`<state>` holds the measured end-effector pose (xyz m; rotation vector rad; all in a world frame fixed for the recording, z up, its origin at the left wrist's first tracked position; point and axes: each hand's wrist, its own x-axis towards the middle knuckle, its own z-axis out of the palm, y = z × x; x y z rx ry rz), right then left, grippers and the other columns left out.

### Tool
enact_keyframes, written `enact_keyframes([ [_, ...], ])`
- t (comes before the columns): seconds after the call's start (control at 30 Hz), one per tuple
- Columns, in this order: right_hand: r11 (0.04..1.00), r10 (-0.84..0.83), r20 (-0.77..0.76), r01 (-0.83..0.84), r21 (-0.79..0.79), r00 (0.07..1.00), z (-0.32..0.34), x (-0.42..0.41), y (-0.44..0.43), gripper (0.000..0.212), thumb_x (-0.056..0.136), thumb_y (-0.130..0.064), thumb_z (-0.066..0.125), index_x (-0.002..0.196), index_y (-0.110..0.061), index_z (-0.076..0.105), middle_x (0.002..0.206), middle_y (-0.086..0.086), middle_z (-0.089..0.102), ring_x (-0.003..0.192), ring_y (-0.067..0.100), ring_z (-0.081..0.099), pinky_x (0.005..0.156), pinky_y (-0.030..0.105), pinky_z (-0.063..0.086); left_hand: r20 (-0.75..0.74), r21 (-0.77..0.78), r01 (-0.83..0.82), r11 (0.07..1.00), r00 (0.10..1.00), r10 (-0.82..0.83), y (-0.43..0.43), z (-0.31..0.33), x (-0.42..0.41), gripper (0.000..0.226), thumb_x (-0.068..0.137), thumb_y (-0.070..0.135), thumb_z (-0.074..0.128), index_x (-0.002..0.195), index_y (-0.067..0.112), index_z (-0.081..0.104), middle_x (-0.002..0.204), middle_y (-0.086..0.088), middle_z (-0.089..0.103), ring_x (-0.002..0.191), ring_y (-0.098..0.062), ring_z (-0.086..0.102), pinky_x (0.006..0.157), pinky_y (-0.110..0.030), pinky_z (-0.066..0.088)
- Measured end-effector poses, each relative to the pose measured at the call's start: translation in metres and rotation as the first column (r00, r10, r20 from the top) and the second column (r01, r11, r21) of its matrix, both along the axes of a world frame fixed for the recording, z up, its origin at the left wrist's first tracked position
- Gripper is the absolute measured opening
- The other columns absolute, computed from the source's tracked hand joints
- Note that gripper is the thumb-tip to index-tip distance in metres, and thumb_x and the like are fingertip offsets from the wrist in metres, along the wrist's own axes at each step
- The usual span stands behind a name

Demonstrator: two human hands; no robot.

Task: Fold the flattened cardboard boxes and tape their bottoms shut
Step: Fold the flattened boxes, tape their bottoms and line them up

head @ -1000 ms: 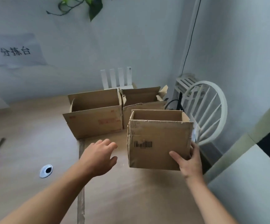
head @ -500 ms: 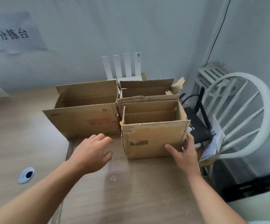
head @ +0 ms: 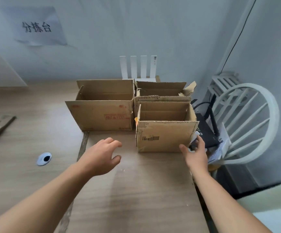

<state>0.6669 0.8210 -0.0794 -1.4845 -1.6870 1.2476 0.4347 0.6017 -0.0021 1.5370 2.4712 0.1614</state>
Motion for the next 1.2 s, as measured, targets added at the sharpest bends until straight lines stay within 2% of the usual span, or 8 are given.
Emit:
enact_keyframes([
  [0.1,0.996,-0.082,0.047,0.080,0.030,0.996,0.017,0.011,-0.033,0.055,0.094,-0.032,0.065,0.142,-0.014,0.046,0.137,0.010,0.054,0.125,0.028,0.051,0.100,0.037,0.040,-0.021,-0.005,-0.046,0.999,0.999,0.046,-0.030,0.017,0.008,0.043,0.096,0.043,0.050,0.137,0.031,0.047,0.137,0.010,0.048,0.125,-0.015,0.047,0.097,-0.035,0.047],
  [0.23,0.971,0.180,0.197,-0.206,0.119,0.964,0.046,0.014,-0.115,0.015,0.098,-0.030,0.055,0.102,-0.018,0.063,0.104,0.004,0.063,0.096,0.021,0.057,0.078,0.030,0.038,-0.080,-0.006,-0.091,0.996,0.993,0.090,-0.088,0.041,0.021,0.040,0.095,0.041,0.049,0.133,0.028,0.050,0.133,0.006,0.052,0.117,-0.020,0.053,0.092,-0.035,0.048],
  [0.33,0.832,0.413,0.374,-0.511,0.215,0.830,0.072,-0.003,-0.188,0.019,0.098,-0.034,0.051,0.102,-0.020,0.063,0.103,0.002,0.060,0.097,0.024,0.057,0.078,0.034,0.045,-0.159,-0.007,-0.122,0.993,0.980,0.119,-0.149,0.061,0.033,0.039,0.094,0.039,0.050,0.131,0.026,0.053,0.131,0.005,0.054,0.119,-0.022,0.050,0.094,-0.034,0.044],
  [0.43,0.613,0.497,0.568,-0.729,0.304,0.655,0.103,-0.024,-0.268,0.027,0.099,-0.038,0.047,0.113,-0.019,0.061,0.115,0.004,0.060,0.108,0.028,0.056,0.082,0.035,0.043,-0.254,-0.024,-0.155,0.988,0.956,0.144,-0.224,0.083,0.045,0.039,0.095,0.041,0.047,0.132,0.028,0.052,0.134,0.005,0.052,0.123,-0.021,0.048,0.094,-0.034,0.041],
  [0.57,0.359,0.505,0.702,-0.862,0.358,0.502,0.144,-0.044,-0.384,0.032,0.101,-0.041,0.042,0.119,-0.019,0.056,0.120,0.005,0.059,0.112,0.030,0.054,0.087,0.038,0.042,-0.236,-0.049,-0.288,0.956,0.934,0.269,-0.352,0.104,0.060,0.042,0.096,0.040,0.044,0.136,0.028,0.047,0.136,0.004,0.050,0.123,-0.021,0.048,0.095,-0.032,0.040],
  [0.77,0.063,0.480,0.817,-0.941,0.332,0.320,0.179,-0.091,-0.541,0.038,0.101,-0.044,0.040,0.126,-0.019,0.053,0.122,0.008,0.057,0.112,0.034,0.055,0.087,0.041,0.043,-0.208,-0.043,-0.484,0.874,0.860,0.466,-0.535,0.123,0.078,0.046,0.095,0.040,0.046,0.138,0.025,0.047,0.137,0.000,0.049,0.126,-0.021,0.046,0.101,-0.036,0.041],
  [0.97,-0.083,0.473,0.851,-0.950,0.302,0.229,0.196,-0.146,-0.636,0.037,0.101,-0.044,0.039,0.125,-0.019,0.053,0.124,0.008,0.057,0.114,0.033,0.054,0.085,0.039,0.041,-0.222,-0.051,-0.638,0.768,0.757,0.614,-0.650,0.135,0.060,0.037,0.094,0.040,0.047,0.128,0.025,0.053,0.130,0.002,0.052,0.120,-0.022,0.049,0.096,-0.035,0.041],
  [1.2,-0.103,0.451,0.871,-0.959,0.266,0.193,0.187,-0.215,-0.667,0.036,0.100,-0.045,0.040,0.122,-0.020,0.053,0.123,0.008,0.059,0.114,0.032,0.055,0.084,0.039,0.043,-0.206,-0.076,-0.652,0.754,0.750,0.628,-0.687,0.130,-0.002,0.038,0.094,0.037,0.046,0.129,0.025,0.053,0.131,0.004,0.053,0.119,-0.020,0.049,0.095,-0.034,0.042],
])
